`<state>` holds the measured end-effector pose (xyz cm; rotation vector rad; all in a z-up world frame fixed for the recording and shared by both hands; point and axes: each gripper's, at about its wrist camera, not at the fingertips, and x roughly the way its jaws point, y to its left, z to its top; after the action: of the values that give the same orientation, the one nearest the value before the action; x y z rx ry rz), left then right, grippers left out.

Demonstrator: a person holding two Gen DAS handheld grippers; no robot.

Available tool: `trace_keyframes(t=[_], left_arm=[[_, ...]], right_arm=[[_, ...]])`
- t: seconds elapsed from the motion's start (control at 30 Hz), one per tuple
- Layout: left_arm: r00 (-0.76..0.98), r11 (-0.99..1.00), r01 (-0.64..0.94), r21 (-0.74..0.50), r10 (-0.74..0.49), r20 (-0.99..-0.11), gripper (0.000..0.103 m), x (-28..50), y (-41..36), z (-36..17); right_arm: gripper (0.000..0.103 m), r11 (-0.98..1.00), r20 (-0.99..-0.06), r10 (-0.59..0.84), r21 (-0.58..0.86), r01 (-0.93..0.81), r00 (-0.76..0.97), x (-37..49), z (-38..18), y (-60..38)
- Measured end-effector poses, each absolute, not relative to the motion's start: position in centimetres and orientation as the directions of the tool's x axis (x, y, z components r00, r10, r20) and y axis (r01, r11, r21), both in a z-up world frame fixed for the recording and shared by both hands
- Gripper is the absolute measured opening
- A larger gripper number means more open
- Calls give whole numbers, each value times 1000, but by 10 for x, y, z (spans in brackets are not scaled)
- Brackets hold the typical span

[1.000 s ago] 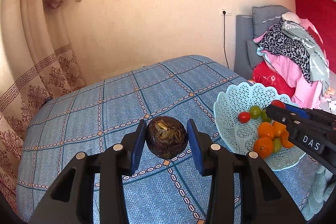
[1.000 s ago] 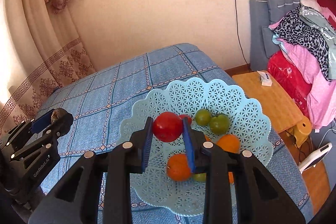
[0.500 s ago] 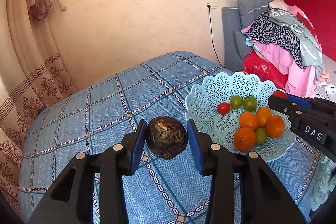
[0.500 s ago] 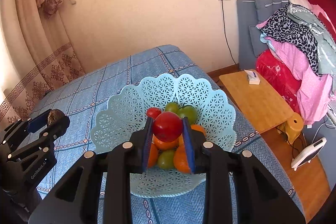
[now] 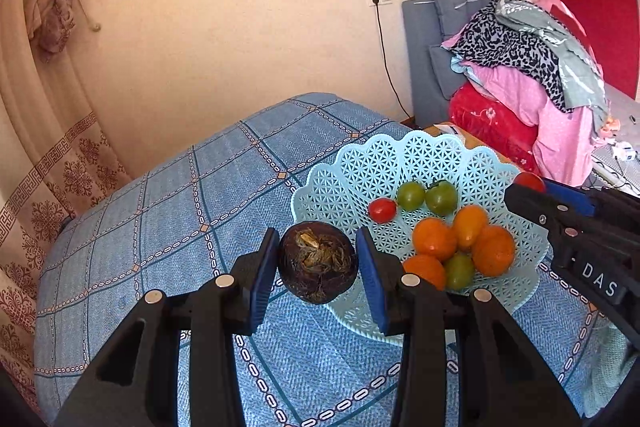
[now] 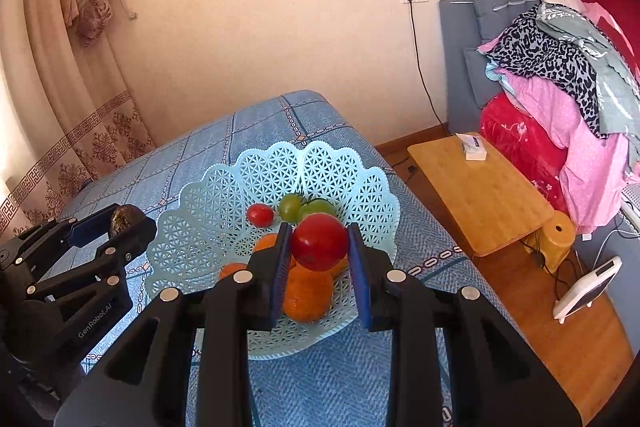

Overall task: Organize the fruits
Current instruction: 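Carry the dark fruit and red tomato over the blue basket with both tools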

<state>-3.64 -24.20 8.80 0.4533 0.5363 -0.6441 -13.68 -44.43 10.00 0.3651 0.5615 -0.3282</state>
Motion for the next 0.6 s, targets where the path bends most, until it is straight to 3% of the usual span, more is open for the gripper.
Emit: trace_keyframes(t=[0.6], left_arm=[[636, 706, 685, 179, -461, -619, 40, -29, -263, 80]], right_arm=[[29, 893, -580, -181, 243, 380, 794, -131, 95, -443]])
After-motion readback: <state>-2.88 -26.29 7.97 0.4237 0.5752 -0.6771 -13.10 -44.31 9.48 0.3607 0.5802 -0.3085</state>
